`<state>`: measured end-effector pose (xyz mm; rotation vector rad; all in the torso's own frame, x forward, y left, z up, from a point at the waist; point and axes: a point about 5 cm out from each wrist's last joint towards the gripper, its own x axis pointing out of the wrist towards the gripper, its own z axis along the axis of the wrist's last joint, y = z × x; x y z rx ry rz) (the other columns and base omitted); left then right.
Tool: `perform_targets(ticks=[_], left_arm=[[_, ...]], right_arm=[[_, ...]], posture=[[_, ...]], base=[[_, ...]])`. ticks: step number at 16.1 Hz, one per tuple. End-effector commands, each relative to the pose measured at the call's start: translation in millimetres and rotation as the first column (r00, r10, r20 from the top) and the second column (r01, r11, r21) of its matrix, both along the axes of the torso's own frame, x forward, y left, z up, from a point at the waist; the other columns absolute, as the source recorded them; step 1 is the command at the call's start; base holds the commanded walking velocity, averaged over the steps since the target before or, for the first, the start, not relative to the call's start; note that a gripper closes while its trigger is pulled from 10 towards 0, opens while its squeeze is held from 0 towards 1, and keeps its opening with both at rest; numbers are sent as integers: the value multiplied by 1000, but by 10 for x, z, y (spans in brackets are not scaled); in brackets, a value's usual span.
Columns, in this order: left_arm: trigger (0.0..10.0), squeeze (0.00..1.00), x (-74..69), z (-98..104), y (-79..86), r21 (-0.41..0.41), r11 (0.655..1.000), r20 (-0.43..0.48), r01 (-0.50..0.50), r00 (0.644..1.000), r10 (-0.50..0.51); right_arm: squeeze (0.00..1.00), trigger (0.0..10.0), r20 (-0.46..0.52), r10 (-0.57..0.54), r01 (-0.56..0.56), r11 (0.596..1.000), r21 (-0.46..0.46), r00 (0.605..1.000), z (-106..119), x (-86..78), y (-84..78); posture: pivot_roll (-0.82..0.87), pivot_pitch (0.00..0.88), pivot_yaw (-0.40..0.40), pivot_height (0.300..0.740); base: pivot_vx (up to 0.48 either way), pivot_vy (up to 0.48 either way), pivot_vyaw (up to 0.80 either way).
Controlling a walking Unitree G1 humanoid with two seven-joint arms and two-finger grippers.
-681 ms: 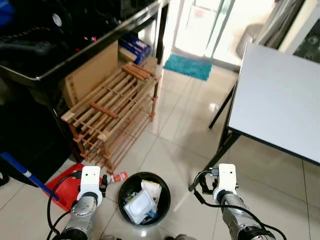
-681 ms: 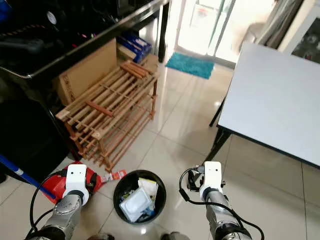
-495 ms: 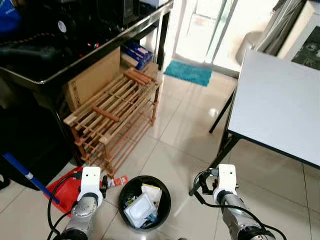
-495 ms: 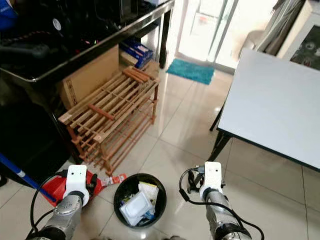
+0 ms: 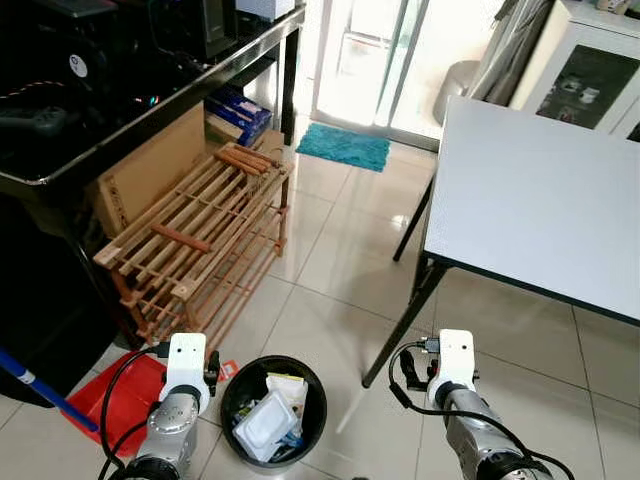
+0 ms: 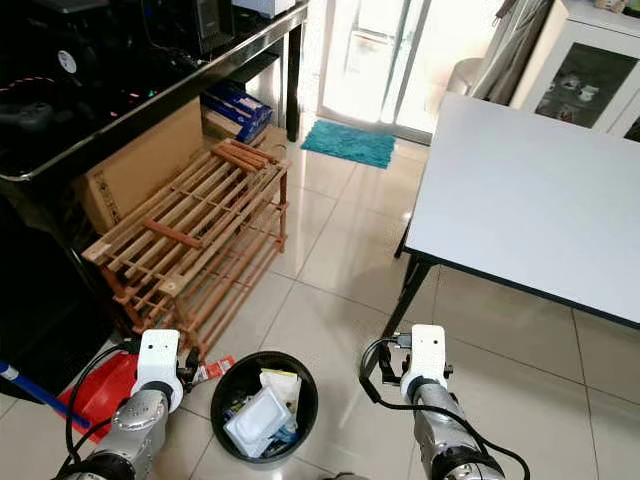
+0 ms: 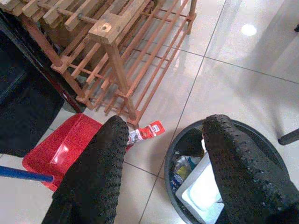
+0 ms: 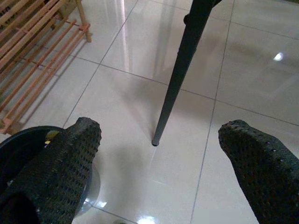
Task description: Picking trash to rubbish bin
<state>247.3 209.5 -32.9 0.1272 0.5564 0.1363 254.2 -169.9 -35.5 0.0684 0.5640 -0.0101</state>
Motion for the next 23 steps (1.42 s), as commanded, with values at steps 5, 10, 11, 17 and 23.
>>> perform_targets(ticks=[5,10,11,17,23], left_arm=[[10000,0,10,4,-9,3,1000,4,-14,1000,14],[10000,0,8,3,-9,-2,1000,6,-16,1000,16],[10000,0,8,2,-12,-3,1000,5,-13,1000,13],[10000,0,25,7,-46,-12,1000,7,-5,1000,5],[10000,0,44,21,-38,-14,1000,12,-9,1000,9]], right_arm=[[0,10000,-18,-20,21,1000,10,1000,-5,1,-47],[0,10000,-4,-17,17,1000,-3,1000,7,10,-45],[0,10000,-2,-15,15,1000,-4,1000,8,10,-45],[0,10000,-13,-12,11,1000,-11,1000,-3,-2,-55],[0,10000,0,-18,18,1000,-14,1000,12,12,-59]], posture=[[-11,59,-106,740],[-12,64,-105,740],[-13,63,-105,740],[-12,64,-109,740],[-8,60,-110,740]], base=[[0,-367,-308],[0,-367,-150],[0,-368,0],[0,-367,-236],[0,-368,-267]])
